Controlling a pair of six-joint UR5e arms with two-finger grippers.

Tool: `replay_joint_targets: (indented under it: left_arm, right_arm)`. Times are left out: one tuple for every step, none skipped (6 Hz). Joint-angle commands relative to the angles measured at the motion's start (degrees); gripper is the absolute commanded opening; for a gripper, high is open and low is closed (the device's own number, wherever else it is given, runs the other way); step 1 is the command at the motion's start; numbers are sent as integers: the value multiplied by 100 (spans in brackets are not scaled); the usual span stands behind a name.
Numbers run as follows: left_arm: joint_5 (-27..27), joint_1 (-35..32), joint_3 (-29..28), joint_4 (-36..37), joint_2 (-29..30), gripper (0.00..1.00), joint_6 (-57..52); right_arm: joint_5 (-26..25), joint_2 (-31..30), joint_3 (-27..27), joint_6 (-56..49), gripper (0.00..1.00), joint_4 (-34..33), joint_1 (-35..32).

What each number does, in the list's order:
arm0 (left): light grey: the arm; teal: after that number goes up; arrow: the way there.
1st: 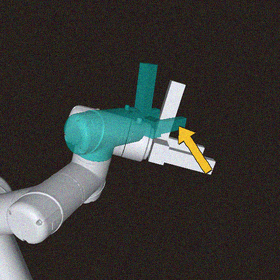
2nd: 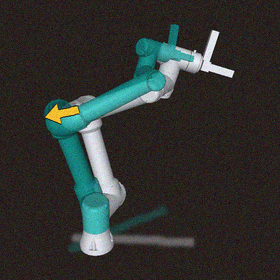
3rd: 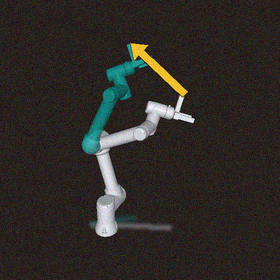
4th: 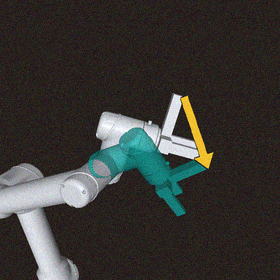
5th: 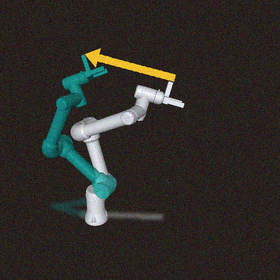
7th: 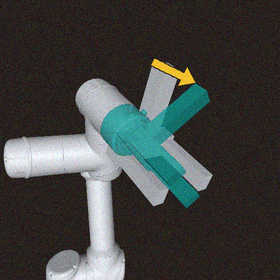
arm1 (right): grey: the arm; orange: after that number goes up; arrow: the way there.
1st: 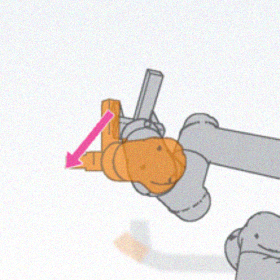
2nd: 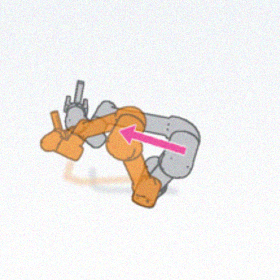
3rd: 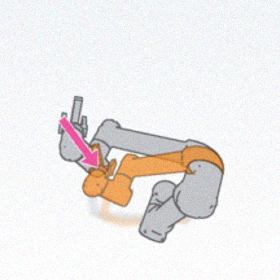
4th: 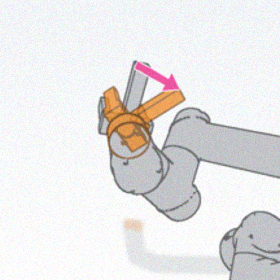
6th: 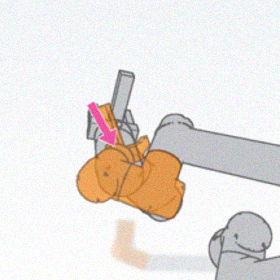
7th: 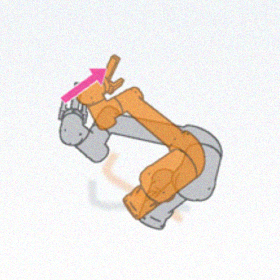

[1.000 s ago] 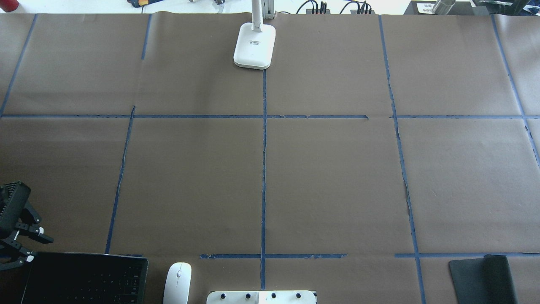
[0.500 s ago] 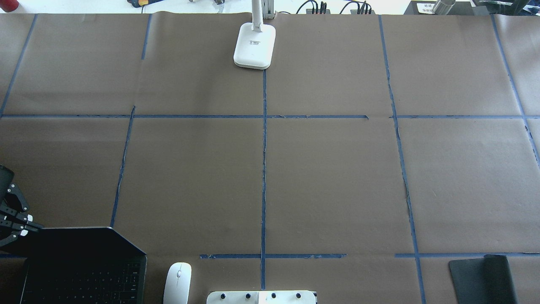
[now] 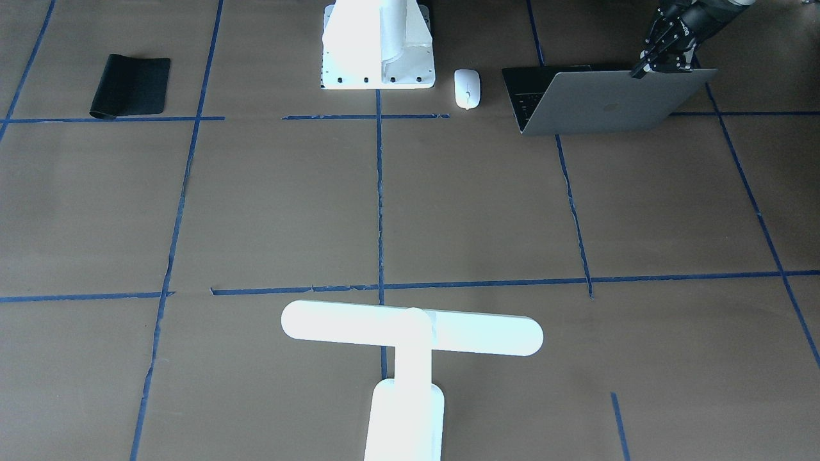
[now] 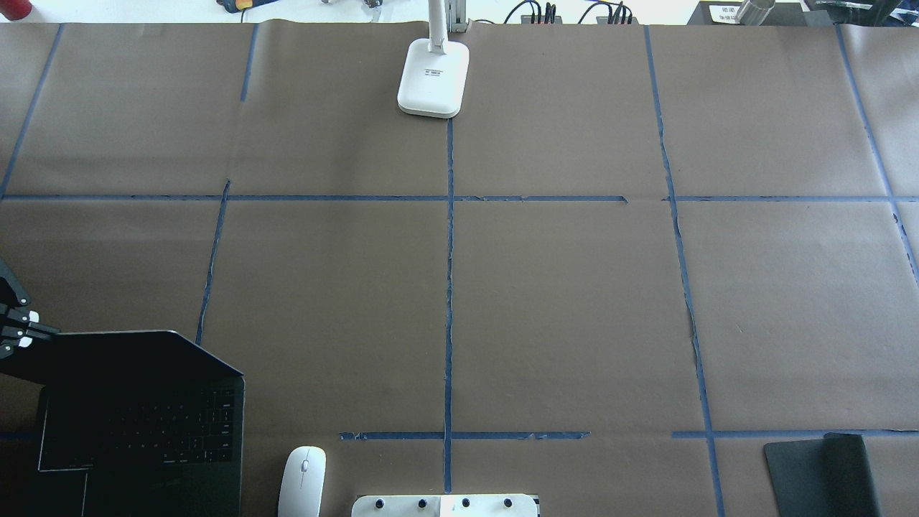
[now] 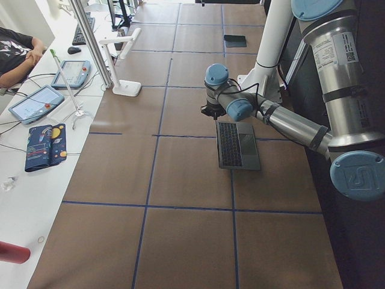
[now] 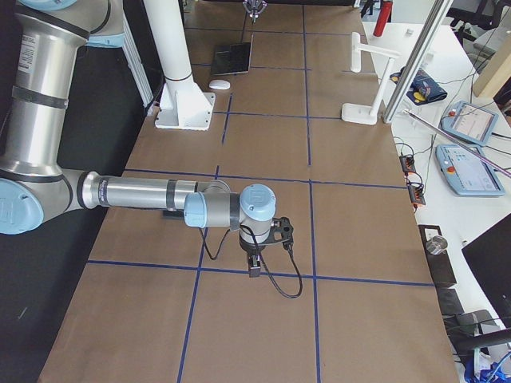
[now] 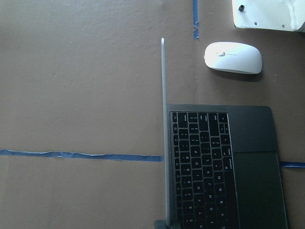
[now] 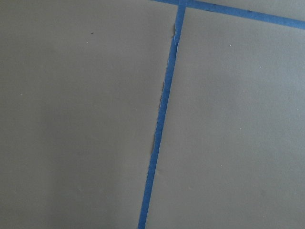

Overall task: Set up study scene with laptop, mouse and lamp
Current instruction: 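Carry the laptop with the left gripper to the lamp and set it down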

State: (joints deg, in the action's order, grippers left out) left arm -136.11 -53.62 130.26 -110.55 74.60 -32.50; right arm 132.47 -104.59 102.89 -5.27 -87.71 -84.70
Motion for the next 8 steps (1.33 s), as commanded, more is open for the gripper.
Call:
replay_joint_targets:
  left_arm:
    - [93,-60,-272,451,831,2,-2]
    - [111,-113,-281,1169,1524,0,-2]
    - [320,-131,-395,1768,2227,0,-2]
    - [453,-131,-796,1930,2939,0,7]
    - [472,-113,-1322,1941,3642,0,51]
    - [533,-87,-1849,1923,4206,0,42]
    - [612,-61,-2412,1914,4821,0,42]
    - [804,-26,-2887,1845,5279,0,42]
  right_arm:
    - [6,-9,-6,0,100,-9,-3]
    - [7,-9,-23,0,100,0,6]
    - [7,-9,-93,0,100,0,6]
    - [7,-9,-102,0,100,0,6]
    - [7,-9,-146,0,100,0,6]
    - [7,0,-164,0,100,-9,6]
    - [-2,0,-164,0,100,0,6]
    - [-2,0,-173,0,100,0,6]
